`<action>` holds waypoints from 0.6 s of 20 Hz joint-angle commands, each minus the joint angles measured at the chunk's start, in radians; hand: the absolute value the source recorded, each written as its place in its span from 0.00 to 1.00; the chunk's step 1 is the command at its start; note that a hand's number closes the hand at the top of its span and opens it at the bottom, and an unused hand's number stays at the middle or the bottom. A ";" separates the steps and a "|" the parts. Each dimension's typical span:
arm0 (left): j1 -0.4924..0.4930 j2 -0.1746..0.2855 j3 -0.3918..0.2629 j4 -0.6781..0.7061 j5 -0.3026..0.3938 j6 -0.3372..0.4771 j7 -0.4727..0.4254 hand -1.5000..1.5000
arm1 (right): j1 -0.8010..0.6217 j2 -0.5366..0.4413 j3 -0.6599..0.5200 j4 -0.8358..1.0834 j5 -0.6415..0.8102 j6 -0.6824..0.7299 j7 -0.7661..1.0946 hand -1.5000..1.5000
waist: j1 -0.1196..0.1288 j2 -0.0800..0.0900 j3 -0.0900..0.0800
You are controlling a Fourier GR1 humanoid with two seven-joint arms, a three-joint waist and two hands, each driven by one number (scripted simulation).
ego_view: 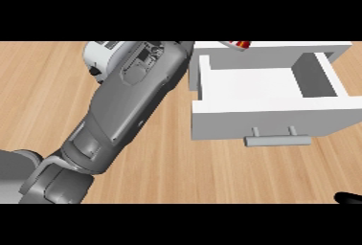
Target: Pick up the can, place it into the drawer and close the drawer
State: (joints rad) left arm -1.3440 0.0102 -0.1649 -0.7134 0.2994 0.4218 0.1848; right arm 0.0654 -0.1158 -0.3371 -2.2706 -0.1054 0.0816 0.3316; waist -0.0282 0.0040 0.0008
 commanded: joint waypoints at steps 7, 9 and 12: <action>-0.196 -0.010 -0.063 0.242 0.087 0.048 -0.016 1.00 | -0.049 -0.039 -0.023 0.021 -0.035 0.009 0.027 0.00 | -0.035 0.008 0.001; -0.240 -0.010 -0.077 0.274 0.122 0.061 -0.003 1.00 | -0.116 -0.021 0.048 0.032 0.038 -0.028 0.040 0.00 | -0.043 0.015 0.001; -0.239 -0.010 -0.080 0.323 0.123 0.059 -0.066 1.00 | -0.067 -0.017 0.005 0.025 -0.017 -0.010 0.029 0.00 | -0.047 0.014 0.002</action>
State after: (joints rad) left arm -1.5442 0.0005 -0.2448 -0.4623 0.4067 0.4745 0.1530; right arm -0.0091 -0.1433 -0.3301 -2.2433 -0.1132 0.0754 0.3615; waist -0.0681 0.0151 0.0021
